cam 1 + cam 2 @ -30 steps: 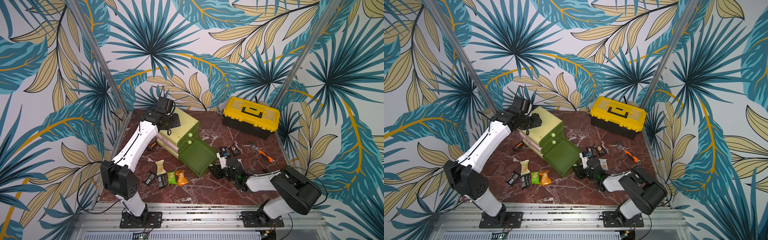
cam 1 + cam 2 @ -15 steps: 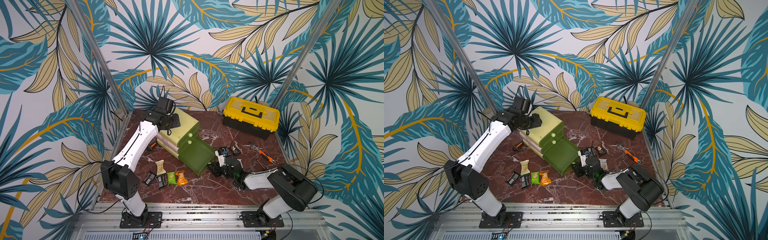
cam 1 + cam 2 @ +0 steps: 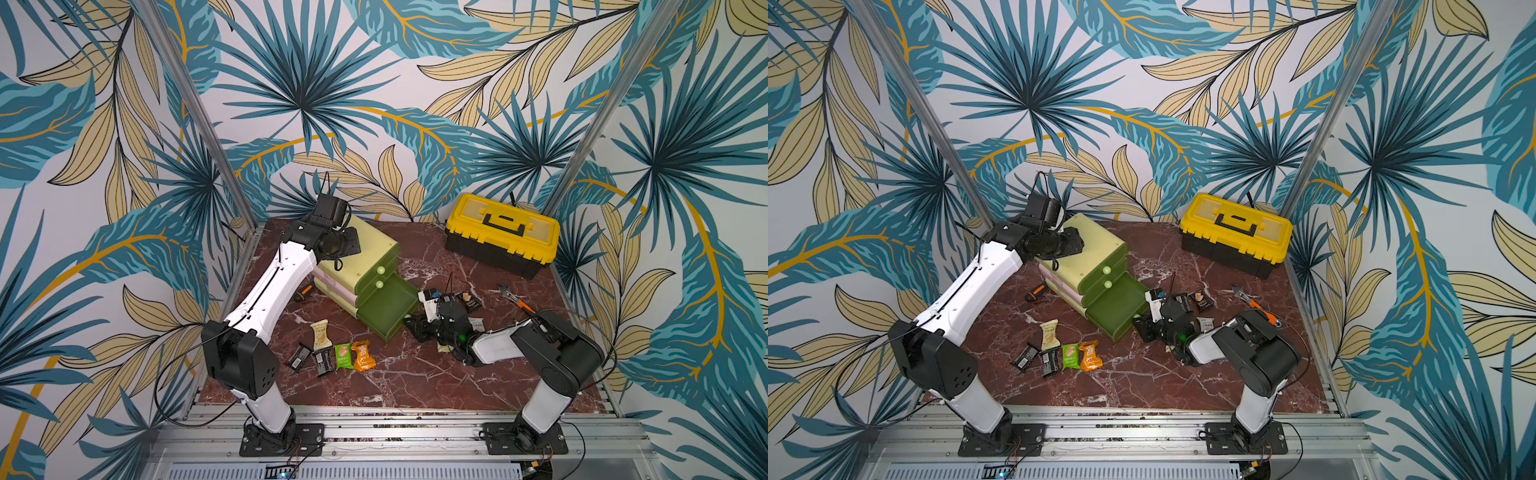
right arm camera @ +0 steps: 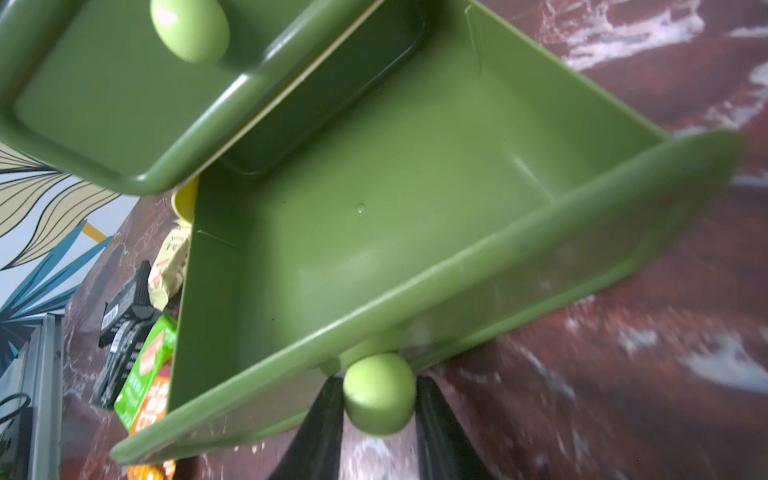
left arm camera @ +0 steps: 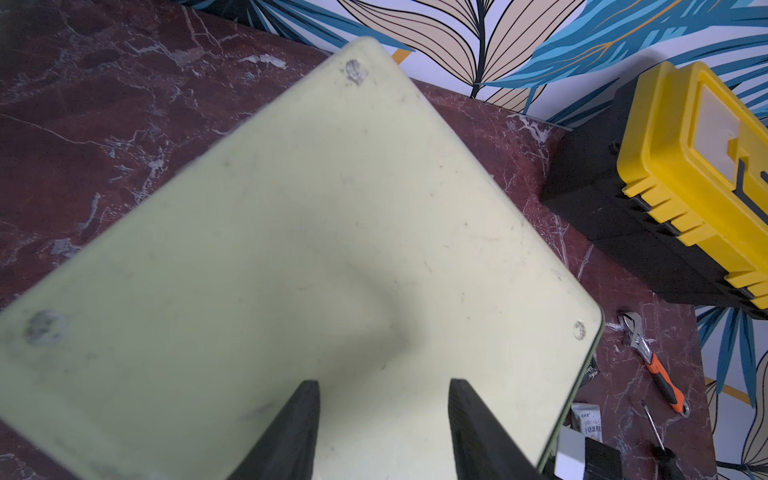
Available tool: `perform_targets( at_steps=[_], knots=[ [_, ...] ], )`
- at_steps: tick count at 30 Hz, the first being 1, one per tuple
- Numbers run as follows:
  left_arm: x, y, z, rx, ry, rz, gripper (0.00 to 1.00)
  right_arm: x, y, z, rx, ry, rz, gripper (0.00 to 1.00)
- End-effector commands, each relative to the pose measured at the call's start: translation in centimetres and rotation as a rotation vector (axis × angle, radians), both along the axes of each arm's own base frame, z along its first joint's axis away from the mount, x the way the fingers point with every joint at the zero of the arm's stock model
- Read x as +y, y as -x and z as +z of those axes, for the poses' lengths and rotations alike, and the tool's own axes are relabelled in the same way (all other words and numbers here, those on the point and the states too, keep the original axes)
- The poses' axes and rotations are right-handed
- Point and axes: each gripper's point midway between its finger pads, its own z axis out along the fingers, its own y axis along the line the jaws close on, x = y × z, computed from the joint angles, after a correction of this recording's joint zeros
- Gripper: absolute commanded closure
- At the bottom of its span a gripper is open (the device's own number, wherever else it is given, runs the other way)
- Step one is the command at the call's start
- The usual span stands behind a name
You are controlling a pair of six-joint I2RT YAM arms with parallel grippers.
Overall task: Take the cookies out of the drawer
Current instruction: Close the drawer of the storage box.
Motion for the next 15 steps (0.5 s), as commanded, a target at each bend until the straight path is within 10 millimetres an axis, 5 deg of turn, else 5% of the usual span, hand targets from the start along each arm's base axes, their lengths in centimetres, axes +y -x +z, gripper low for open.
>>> perform_targets(
  at_steps=[1, 15],
  knots=[
    [0.0, 0.9, -2.8, 0.107, -0.029, -0.004, 0.46, 1.5, -1.4, 1.2, -0.034, -0.054, 0.003, 0.68],
    [0.0, 0.9, -2.7, 0.107, -0.018, -0.003, 0.48, 6.2, -5.3, 1.1, -0.049, -0.088, 0.022, 0.68]
  ],
)
